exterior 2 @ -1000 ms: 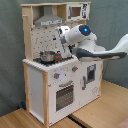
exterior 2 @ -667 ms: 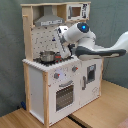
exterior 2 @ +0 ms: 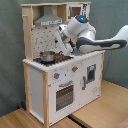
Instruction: Play with the kitchen
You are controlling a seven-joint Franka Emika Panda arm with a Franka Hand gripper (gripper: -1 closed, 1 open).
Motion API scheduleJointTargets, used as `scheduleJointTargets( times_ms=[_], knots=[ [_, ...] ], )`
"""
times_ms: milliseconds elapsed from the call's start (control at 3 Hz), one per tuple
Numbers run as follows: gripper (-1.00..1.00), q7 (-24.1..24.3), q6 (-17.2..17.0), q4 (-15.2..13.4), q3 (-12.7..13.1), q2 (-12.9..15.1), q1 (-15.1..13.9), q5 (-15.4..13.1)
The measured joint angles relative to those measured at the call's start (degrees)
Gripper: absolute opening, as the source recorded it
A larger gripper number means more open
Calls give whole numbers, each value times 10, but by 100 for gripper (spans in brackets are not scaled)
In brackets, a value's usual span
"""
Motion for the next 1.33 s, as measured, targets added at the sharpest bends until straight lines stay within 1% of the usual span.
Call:
scheduleJointTargets(
  times_ms=[333, 667, 1000, 1333],
  knots=[
    [100, -14, -42, 0, 13, 38, -6, 19],
    [100, -25, -72, 0, 45, 65, -31, 31],
    [100, -36, -85, 5, 83, 76, -70, 45],
    [100, -51, -102, 27, 118, 76, -111, 63]
  ],
)
